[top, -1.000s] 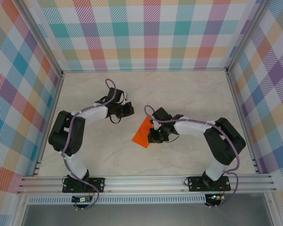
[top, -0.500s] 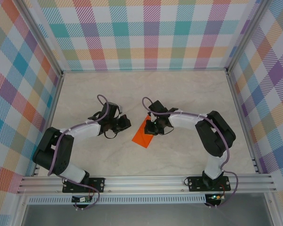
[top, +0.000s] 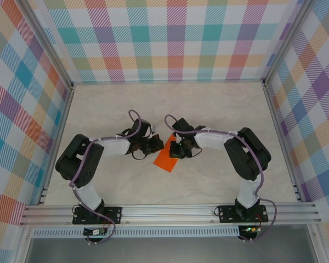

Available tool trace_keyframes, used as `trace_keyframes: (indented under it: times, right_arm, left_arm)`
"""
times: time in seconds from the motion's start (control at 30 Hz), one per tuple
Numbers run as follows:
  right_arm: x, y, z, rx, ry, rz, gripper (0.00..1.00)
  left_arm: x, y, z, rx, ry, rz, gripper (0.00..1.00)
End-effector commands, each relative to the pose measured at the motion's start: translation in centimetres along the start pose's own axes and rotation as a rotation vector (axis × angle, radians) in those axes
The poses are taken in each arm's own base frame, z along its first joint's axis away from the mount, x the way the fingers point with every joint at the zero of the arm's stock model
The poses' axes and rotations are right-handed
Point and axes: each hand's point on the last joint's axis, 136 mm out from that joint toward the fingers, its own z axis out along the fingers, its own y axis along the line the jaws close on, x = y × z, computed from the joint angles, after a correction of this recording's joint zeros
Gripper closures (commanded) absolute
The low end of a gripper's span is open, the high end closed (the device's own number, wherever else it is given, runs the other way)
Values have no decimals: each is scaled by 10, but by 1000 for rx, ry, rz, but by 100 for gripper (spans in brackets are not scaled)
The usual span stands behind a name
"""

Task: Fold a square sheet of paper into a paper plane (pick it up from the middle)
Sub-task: Fold the triangle a second time at the center of the table.

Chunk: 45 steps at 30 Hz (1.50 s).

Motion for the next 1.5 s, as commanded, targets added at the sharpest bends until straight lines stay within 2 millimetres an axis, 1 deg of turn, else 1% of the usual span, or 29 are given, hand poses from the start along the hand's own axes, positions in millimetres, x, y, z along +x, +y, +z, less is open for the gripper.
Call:
trace_keyframes:
  times: [0.0,0.17,0.37,0.5,0.63,0.73,0.87,0.93,1.1,1.13,1.2,1.3,1.47]
  right_arm:
    - [-1,-4,0,21,12,-10,92]
    - [-1,-3,-1,18,12,-11,92]
    - [-3,2,-4,-4,11,-23,92]
    - [-4,7,-6,-19,7,-32,92]
    - [-4,6,-4,-18,10,-31,92]
    - [-4,6,-4,-18,11,-28,92]
    - [-4,8,-7,-26,4,-32,92]
    - [-4,15,-11,-64,-7,-52,92]
    - [-2,44,-22,-215,-31,-130,93]
    - [0,46,-23,-227,-29,-134,92]
    - [2,47,-20,-228,-19,-132,93]
    - [9,44,-10,-214,9,-128,93]
    - [17,45,2,-201,43,-129,93]
  left_arm:
    - [0,-11,7,35,17,32,100]
    - [5,0,12,-3,33,32,100]
    - [9,6,16,-4,42,31,100]
    - [7,-2,14,33,32,49,100]
    - [2,-14,10,69,12,74,100]
    - [5,-6,14,40,31,65,100]
    - [14,13,22,-15,61,39,100]
    - [18,20,24,-28,73,29,100]
    - [26,33,26,-78,92,18,100]
    - [28,36,26,-85,95,15,100]
    - [30,39,26,-97,96,12,100]
    - [32,44,27,-112,100,6,100]
    - [33,47,27,-126,97,0,100]
